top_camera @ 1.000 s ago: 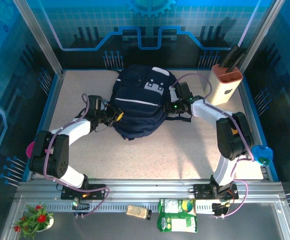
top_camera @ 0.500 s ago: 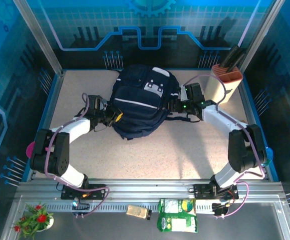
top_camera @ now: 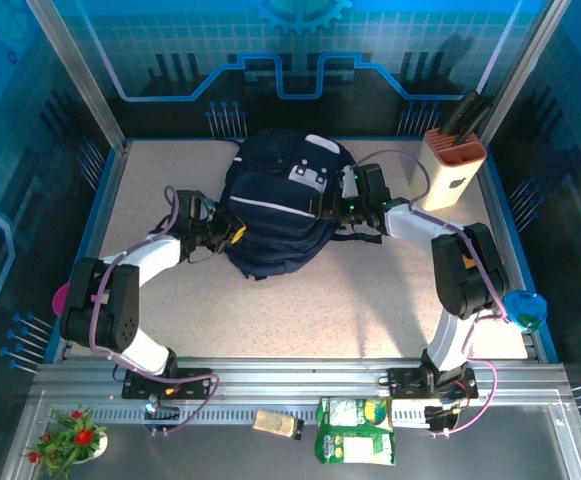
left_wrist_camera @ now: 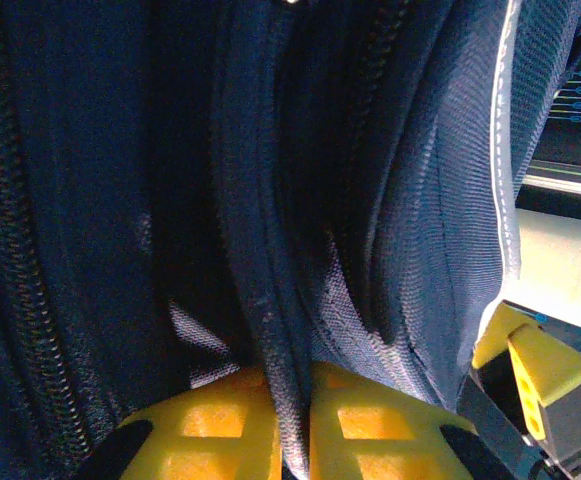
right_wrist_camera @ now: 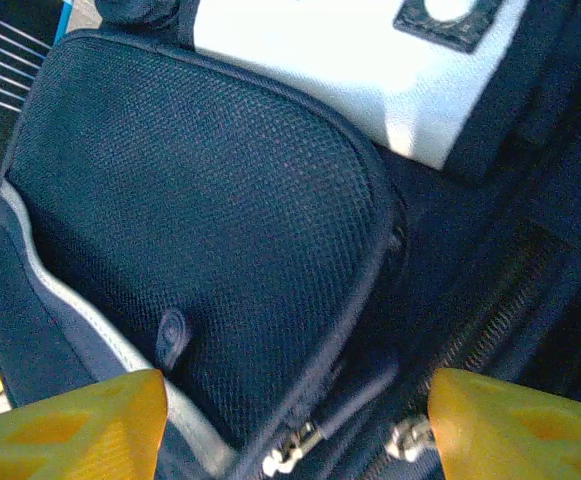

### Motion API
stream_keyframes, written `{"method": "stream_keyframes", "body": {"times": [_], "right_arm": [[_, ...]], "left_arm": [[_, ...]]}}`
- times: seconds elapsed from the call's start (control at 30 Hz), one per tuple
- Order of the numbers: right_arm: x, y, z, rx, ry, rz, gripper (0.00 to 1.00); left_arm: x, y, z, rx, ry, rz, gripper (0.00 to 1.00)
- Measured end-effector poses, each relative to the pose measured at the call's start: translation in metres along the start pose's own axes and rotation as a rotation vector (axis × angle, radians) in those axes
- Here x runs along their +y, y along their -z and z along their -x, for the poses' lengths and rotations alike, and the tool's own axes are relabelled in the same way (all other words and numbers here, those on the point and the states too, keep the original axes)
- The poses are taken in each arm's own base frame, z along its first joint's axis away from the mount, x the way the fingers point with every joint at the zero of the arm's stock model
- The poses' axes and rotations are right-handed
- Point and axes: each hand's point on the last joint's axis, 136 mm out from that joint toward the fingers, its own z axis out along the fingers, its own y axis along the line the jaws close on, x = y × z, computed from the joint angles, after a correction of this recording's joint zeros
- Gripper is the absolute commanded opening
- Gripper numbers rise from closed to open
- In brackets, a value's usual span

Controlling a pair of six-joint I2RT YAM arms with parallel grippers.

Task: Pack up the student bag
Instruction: Unzip the student bag at the top-center of the table.

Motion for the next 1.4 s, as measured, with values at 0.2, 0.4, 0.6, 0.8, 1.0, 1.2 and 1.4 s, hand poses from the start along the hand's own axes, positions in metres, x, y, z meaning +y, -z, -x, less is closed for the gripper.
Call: {"method": "stream_keyframes", "body": {"times": [0.2,0.4,0.6,0.8,1.0,1.2,1.4], "right_arm": [[0.005,-0.015,0.002,0.026,0.004,0.053,0.73],[0.016,-0.021,-0.006,0.081,0.05,0.098,0.74],[0.02,-0.019,-0.021,0.131,0.09,0.111,0.75],[0.03,0.005,-0.048,0.186,0.09,0.149,0.75],[0.034,0.018,-0.058,0.205,0.137,0.153,0.73],[0.018,0.017,-0.055,0.183,0.222,0.063,0.63],[0.005,0.016,-0.056,0.172,0.303,0.001,0.53]], "left_arm": [[0.0,0.0,0.0,0.003,0.0,-0.001,0.13],[0.0,0.0,-0.001,0.003,0.001,-0.002,0.13],[0.001,0.001,0.002,-0.002,0.006,-0.001,0.13],[0.002,0.0,0.002,0.0,0.008,0.002,0.13],[0.001,0.0,0.002,0.0,0.007,0.001,0.14],[0.001,0.0,0.002,0.0,0.007,0.001,0.13],[0.001,0.0,0.002,0.0,0.007,0.001,0.14]]}}
